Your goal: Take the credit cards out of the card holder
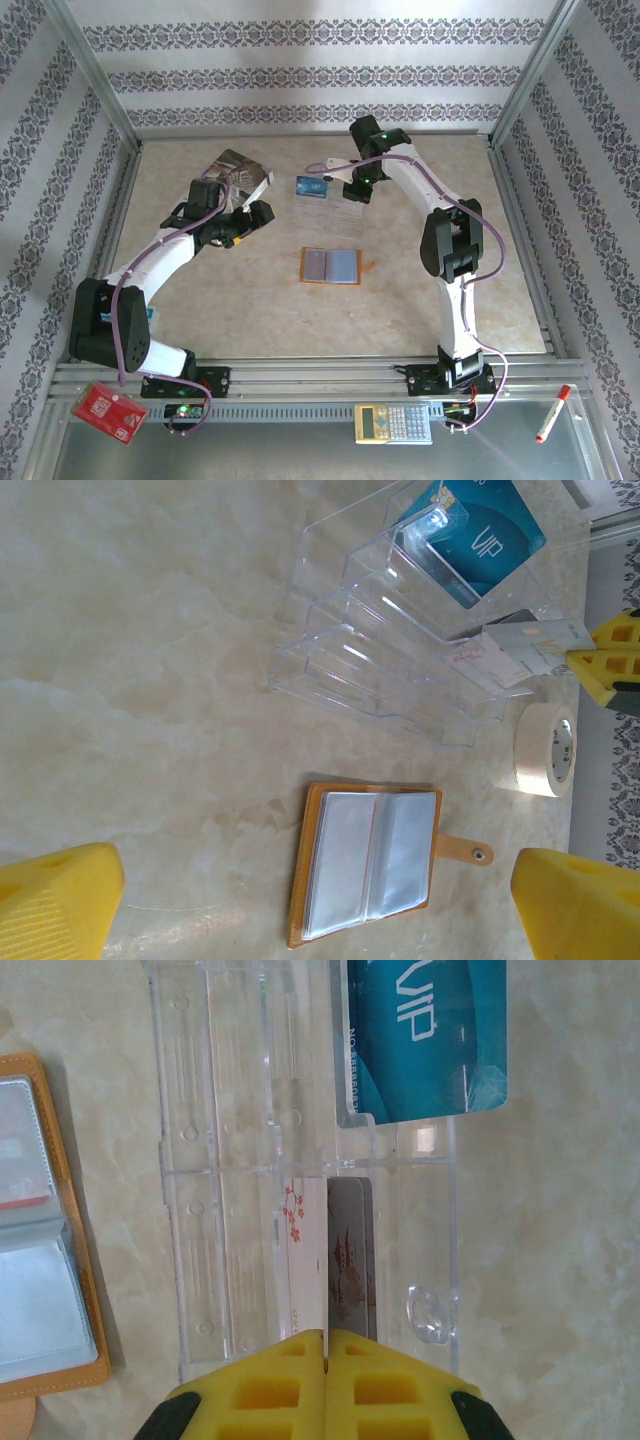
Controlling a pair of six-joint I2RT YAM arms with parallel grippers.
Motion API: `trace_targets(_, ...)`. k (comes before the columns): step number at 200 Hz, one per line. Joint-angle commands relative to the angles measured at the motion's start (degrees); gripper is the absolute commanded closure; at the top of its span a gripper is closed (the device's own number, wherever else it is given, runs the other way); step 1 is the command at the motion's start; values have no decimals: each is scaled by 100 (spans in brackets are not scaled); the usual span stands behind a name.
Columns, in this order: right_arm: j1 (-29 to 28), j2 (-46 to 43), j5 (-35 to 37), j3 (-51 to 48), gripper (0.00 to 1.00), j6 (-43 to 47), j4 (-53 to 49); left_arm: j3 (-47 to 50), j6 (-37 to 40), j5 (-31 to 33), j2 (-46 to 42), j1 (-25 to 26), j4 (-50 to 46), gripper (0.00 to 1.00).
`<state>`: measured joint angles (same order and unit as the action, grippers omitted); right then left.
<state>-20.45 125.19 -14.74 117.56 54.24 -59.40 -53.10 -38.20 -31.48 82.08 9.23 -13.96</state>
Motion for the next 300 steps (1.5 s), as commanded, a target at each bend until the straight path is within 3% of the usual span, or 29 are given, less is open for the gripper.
trace_targets(1, 32, 197, 104, 147, 100, 69, -168, 44, -74, -65, -28, -81, 33, 0)
trace_targets(77, 83, 68, -168, 148, 100, 140, -430, 73, -80, -71, 18, -86, 68, 0)
trace_targets(145, 86, 155, 7, 120, 100, 127, -421, 85, -82, -78, 23, -84, 77, 0)
trace_targets(243, 50, 67, 52, 183, 83, -142, -183, 90, -92, -95, 5, -82, 77, 0)
trace_targets(300, 101, -363, -189, 93, 81, -278, -29, 111, -114, -132, 10, -84, 130, 0)
